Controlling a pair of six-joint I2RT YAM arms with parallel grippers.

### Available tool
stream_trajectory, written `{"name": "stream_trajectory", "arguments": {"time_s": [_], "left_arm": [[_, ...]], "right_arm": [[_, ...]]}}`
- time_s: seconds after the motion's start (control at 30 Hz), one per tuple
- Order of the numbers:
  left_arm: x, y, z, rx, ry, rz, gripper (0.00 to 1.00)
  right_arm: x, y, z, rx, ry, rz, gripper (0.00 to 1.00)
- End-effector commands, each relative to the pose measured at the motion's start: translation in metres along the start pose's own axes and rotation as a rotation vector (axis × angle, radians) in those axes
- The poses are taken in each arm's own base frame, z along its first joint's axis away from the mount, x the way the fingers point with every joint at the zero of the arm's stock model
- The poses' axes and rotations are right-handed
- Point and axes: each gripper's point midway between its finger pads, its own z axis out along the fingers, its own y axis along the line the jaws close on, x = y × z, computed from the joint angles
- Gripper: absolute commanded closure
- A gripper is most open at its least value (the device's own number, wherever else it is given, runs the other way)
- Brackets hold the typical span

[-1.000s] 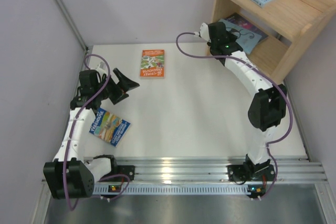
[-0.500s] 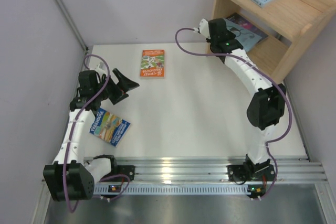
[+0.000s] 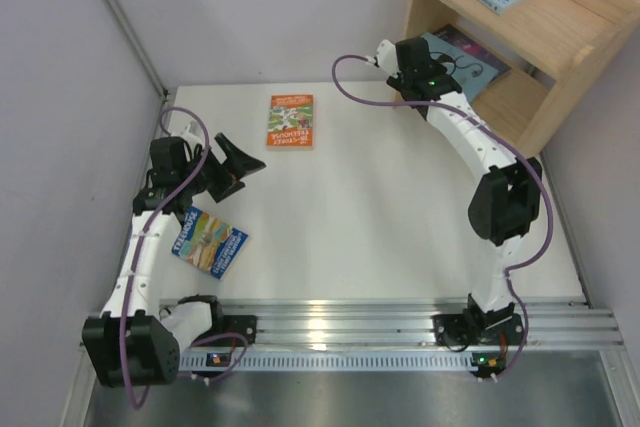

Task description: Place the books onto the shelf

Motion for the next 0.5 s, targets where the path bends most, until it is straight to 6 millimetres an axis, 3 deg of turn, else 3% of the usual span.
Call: {"name": "stream_trajectory", "arguments": {"time_s": [0.0,0.1,0.3,0.47], "left_arm": [[-0.001,-0.007,-0.005,0.022,-0.02,0.029,0.01],[-0.002,-0.008,-0.006,0.024,-0.023,0.036,0.01],[-0.005,-0.012,-0.007,0.023,-0.022,0.047,0.01],[-0.006,-0.014,-0.008,0.024,-0.029,0.049,0.01]], "right_arm": [[-0.013,-0.042,-0.019,0.068,-0.076,0.085,0.47],[-0.014,-0.047,-0.019,0.078,-0.08,0.093,0.48],[-0.01,-0.057,-0.016,0.128,-0.059,0.097,0.69],[-0.013,-0.07,-0.014,0.178,-0.072,0.114,0.68]]}}
